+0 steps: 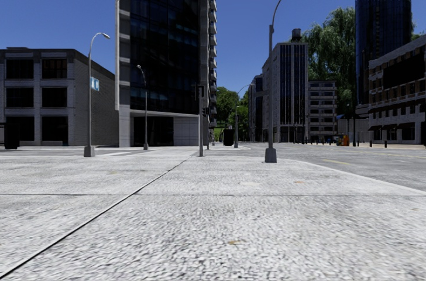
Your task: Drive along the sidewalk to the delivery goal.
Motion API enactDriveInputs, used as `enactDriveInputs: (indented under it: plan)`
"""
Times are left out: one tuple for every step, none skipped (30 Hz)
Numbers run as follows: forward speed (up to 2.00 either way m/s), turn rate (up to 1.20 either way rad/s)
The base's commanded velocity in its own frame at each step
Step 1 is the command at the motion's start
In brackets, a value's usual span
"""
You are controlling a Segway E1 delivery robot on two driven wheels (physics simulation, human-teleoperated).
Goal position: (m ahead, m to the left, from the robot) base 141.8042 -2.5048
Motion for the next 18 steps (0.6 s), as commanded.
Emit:
enactDriveInputs:
  plan:
    - [2.0, 0.0]
    - [2.0, 0.0]
    - [2.0, 0.0]
    - [2.0, 0.0]
    - [2.0, 0.0]
    - [2.0, 0.0]
    - [2.0, 0.0]
    - [2.0, 0.0]
    - [2.0, 0.0]
    - [2.0, 0.0]
    - [2.0, 0.0]
    - [2.0, 0.0]
    - [2.0, 0.0]
    - [2.0, 0.0]
    - [2.0, 0.0]
    - [2.0, 0.0]
    - [2.0, 0.0]
    - [2.0, 0.0]
